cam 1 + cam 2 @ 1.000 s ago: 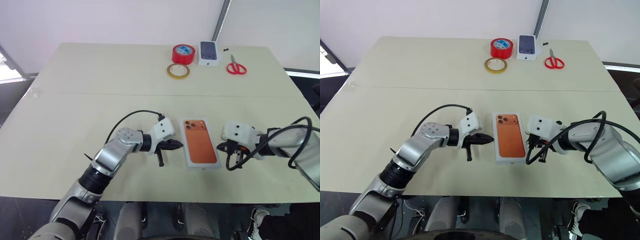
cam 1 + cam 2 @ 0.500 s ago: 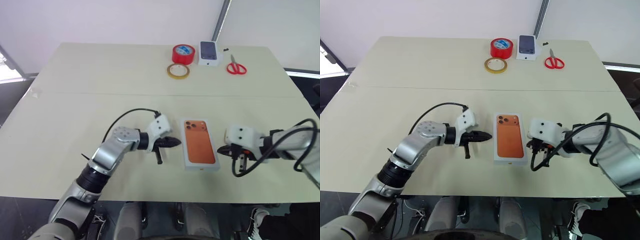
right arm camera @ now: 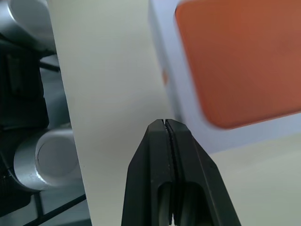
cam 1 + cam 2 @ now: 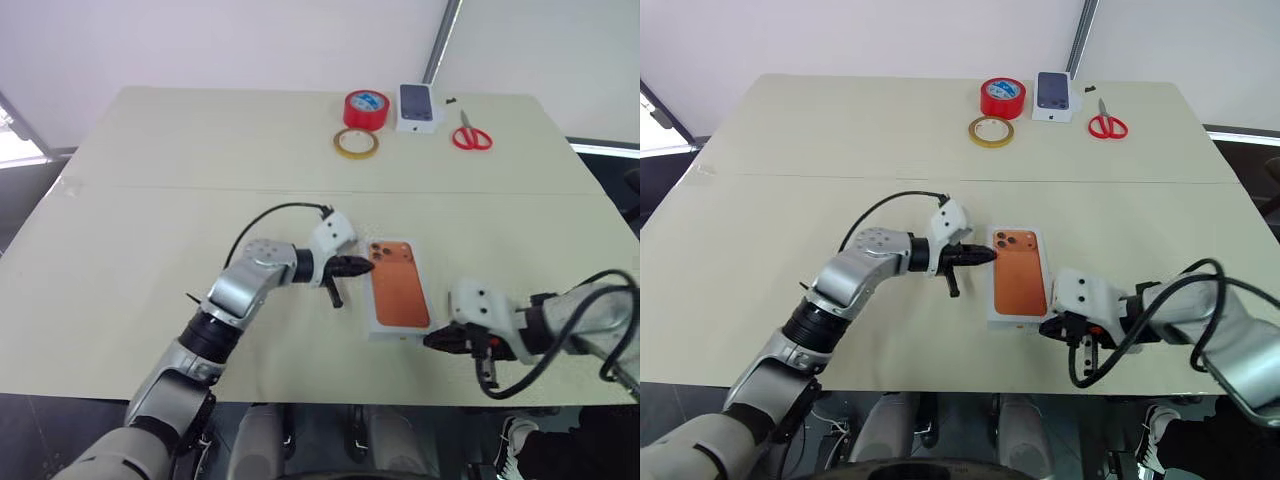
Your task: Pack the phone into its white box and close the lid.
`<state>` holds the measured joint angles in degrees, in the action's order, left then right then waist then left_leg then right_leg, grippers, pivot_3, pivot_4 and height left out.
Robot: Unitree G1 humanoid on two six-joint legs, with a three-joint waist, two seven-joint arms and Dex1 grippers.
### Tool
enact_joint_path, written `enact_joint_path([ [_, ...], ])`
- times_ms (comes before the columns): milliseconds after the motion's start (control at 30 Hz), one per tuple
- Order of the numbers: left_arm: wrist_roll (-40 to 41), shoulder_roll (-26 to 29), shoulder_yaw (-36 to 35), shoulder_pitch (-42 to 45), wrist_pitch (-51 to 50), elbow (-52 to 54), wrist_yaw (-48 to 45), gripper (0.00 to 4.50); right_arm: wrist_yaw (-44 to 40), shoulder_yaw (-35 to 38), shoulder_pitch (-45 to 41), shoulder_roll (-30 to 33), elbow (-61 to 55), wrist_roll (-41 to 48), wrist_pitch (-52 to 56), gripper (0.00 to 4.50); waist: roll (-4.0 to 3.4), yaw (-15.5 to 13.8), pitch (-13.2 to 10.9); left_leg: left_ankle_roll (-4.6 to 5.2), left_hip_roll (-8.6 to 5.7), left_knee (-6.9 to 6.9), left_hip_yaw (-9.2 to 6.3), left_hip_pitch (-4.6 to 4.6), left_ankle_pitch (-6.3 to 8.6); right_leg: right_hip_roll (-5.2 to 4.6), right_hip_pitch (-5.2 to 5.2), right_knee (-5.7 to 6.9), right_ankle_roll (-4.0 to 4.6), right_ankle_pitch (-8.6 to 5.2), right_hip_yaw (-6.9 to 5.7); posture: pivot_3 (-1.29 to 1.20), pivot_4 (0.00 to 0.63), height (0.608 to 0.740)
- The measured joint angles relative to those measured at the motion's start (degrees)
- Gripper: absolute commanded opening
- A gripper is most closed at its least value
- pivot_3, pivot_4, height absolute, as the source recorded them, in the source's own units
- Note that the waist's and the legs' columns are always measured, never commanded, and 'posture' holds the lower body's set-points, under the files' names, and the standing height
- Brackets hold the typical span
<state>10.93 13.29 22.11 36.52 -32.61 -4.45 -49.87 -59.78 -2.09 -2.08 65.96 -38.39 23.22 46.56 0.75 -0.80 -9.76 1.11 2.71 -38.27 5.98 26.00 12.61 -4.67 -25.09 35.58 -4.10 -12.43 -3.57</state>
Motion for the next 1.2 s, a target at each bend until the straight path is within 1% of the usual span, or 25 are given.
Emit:
enact_joint_path([
  [67,-0.5,0.0,0.4,0.0,0.6,0.0,0.0,0.00,0.9,-0.7,0.1,0.0,0.1,-0.5,0.0,0.03,0.01,0.0,0.0,0.00,0.00,0.00,0.00,-0.03,0.00,0.00,0.04,-0.01,0.01,0.00,0.00,0.00,0.150,0.740],
  [167,-1.2,0.1,1.0,0.0,1.0,0.0,0.0,0.00,1.8,-1.7,0.1,-0.2,0.4,-0.7,0.3,0.03,0.01,0.0,0.0,0.02,0.02,0.04,0.00,-0.33,0.03,-0.01,0.30,-0.06,0.01,-0.02,0.00,0.00,0.150,0.740],
  [267,-1.5,0.1,1.3,-0.2,1.1,0.1,0.0,0.00,1.6,-1.2,0.8,-0.2,0.4,-0.3,0.2,0.03,0.01,0.0,0.0,0.05,0.07,0.09,-0.01,-0.56,0.06,-0.03,0.50,-0.13,-0.01,-0.05,0.00,0.00,0.150,0.740],
  [333,-1.5,0.2,1.3,-0.3,1.2,0.2,-0.1,0.00,0.3,0.4,1.8,0.0,0.2,1.0,-0.3,0.03,0.01,0.0,0.0,0.06,0.07,0.09,-0.01,-0.56,0.07,-0.04,0.51,-0.13,-0.03,-0.06,0.00,0.00,0.150,0.740],
  [400,-1.3,0.2,1.0,-0.6,1.1,0.6,-0.1,0.00,-1.4,3.4,1.5,0.1,-0.1,4.2,0.2,0.03,0.01,0.0,0.0,0.06,0.07,0.09,-0.01,-0.56,0.07,-0.04,0.51,-0.13,-0.02,-0.06,0.00,0.00,0.150,0.740],
  [467,-0.5,0.3,0.5,-1.1,0.6,1.0,-0.4,0.00,-2.1,7.6,-1.0,0.2,-0.2,7.2,1.2,0.03,0.01,0.0,0.0,0.06,0.08,0.09,-0.02,-0.58,0.07,-0.03,0.51,-0.12,-0.02,-0.06,0.00,0.00,0.150,0.740],
  [533,-0.1,0.3,0.4,-1.5,0.4,1.5,-0.8,0.00,-1.6,9.6,-3.2,0.3,0.0,7.7,1.7,0.03,0.01,0.0,0.0,0.06,0.08,0.11,-0.03,-0.58,0.07,-0.03,0.50,-0.13,-0.03,-0.06,-0.01,0.00,0.150,0.740],
  [633,0.5,1.2,0.4,-2.5,0.3,3.0,-1.8,0.00,-0.8,8.3,-3.3,0.3,1.1,6.8,1.4,0.03,0.01,-0.1,0.0,0.06,0.08,0.13,-0.03,-0.56,0.07,-0.06,0.50,-0.14,-0.04,-0.07,-0.01,0.00,0.150,0.740],
  [733,0.5,1.7,0.5,-2.6,0.4,3.1,-2.3,0.00,-0.2,4.6,-1.6,0.3,1.9,4.3,-0.1,0.03,0.01,-0.1,0.0,0.06,0.04,0.13,-0.01,-0.56,0.07,-0.12,0.51,-0.14,-0.04,-0.07,0.00,0.00,0.150,0.740],
  [1000,-0.7,1.9,1.9,-3.3,0.5,3.0,-2.2,0.00,0.8,-1.7,0.9,0.2,1.9,0.5,-2.1,0.03,0.02,0.0,0.0,0.06,0.05,0.13,-0.01,-0.58,0.07,-0.11,0.51,-0.14,-0.04,-0.07,0.00,0.00,0.150,0.740],
  [1200,-1.1,1.6,1.7,-3.5,0.7,3.0,-1.7,0.00,1.4,-2.0,-0.2,-0.6,2.0,0.4,-2.0,0.03,0.02,0.0,0.0,0.06,0.05,0.13,-0.02,-0.58,0.07,-0.10,0.51,-0.14,-0.04,-0.07,0.00,0.00,0.150,0.740],
])
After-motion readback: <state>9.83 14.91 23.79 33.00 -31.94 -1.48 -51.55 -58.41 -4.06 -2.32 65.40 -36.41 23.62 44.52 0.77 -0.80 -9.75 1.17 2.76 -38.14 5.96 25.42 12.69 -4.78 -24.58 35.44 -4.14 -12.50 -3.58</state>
